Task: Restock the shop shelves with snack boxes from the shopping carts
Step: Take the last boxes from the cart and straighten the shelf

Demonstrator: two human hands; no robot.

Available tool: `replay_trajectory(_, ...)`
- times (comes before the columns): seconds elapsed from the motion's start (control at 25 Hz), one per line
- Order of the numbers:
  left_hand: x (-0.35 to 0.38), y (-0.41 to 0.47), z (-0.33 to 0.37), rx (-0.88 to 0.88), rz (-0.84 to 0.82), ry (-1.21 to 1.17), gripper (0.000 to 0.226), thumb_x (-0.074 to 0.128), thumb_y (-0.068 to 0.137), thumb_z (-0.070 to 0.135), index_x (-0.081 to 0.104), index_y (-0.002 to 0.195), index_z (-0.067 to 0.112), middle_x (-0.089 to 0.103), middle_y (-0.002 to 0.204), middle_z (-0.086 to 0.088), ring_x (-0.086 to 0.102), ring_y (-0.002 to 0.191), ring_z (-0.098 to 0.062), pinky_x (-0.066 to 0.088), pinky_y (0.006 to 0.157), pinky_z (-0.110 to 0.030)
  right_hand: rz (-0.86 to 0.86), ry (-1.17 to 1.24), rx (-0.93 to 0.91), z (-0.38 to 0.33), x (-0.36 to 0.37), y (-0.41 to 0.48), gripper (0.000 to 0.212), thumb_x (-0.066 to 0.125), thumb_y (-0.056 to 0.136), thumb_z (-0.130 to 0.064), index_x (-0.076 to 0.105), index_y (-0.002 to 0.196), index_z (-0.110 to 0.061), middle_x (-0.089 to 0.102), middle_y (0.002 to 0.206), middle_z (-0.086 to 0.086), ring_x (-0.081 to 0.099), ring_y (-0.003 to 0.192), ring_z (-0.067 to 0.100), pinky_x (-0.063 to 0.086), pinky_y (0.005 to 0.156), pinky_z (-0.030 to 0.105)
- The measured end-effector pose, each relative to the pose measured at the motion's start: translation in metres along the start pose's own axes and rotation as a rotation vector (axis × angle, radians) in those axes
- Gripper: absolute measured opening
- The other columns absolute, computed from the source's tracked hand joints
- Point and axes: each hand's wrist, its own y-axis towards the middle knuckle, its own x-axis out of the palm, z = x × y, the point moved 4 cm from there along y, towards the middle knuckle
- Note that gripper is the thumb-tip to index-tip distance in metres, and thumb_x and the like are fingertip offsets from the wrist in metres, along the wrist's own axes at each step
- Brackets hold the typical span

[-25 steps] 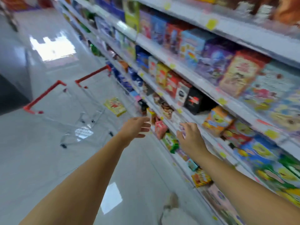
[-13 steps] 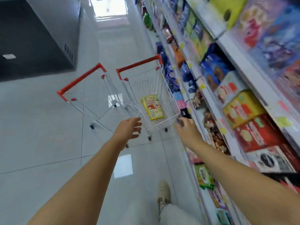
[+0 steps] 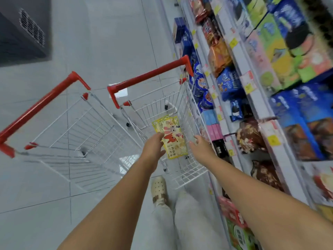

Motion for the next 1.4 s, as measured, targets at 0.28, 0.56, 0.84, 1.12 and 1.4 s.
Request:
replay_trajectory(0.28,0.027,0.16,-0.02,-0.216,0.207,-0.07,0.029,0.04,0.103,0.028,0.048,0.128,0.014,0.046,0.101,-0.001,0.046,0.086,-0.014,0.038,0.082,-0.032,-0.202,0.095,0.196,0.013,0.054,0.148,0.063,0.043,0.102,-0.036,0.013,0.155,-0.02,0.023,0.159,0.007,0.031,0.142,0.029,0.032,0.11,0.04)
replay_trajectory(0.56,0.036,0.285,-0.093,-0.371,0.351,-0.237,0.07,0.056,0.066,0.051,0.056,0.126,0.015,0.069,0.109,-0.012,0.068,0.095,-0.033,0.055,0.088,-0.052,-0.289,0.146,0.28,0.045,0.1,0.233,0.049,0.057,0.094,-0.043,0.04,0.134,-0.021,0.055,0.127,0.003,0.053,0.097,0.02,0.048,0.077,0.032)
replay_trajectory(0.84,0.039,0.292,-0.104,-0.347,0.213,-0.217,0.058,0.064,0.07,0.049,0.067,0.114,0.012,0.072,0.109,-0.018,0.071,0.09,-0.034,0.057,0.082,-0.048,-0.336,0.392,0.236,0.058,0.106,0.239,0.031,0.071,0.087,-0.033,0.056,0.111,-0.022,0.064,0.1,-0.009,0.061,0.086,0.008,0.049,0.064,0.025)
replay_trajectory(1.12,0.031,0.202,-0.064,-0.333,0.092,-0.035,0.073,0.065,0.062,0.071,0.072,0.109,0.016,0.076,0.096,-0.011,0.073,0.091,-0.034,0.057,0.088,-0.053,-0.401,0.622,0.296,0.027,0.054,0.155,0.049,0.078,0.079,-0.038,0.063,0.12,-0.017,0.074,0.106,0.006,0.072,0.096,0.026,0.056,0.089,0.046)
replay_trajectory(1.4,0.021,0.026,0.024,-0.093,-0.219,-0.039,0.035,0.063,0.09,0.042,0.071,0.109,0.013,0.076,0.103,-0.014,0.073,0.091,-0.031,0.059,0.081,-0.04,-0.394,0.829,0.159,-0.03,-0.023,0.012,0.054,0.074,0.081,-0.036,0.062,0.125,-0.009,0.069,0.116,0.016,0.066,0.108,0.034,0.049,0.097,0.056)
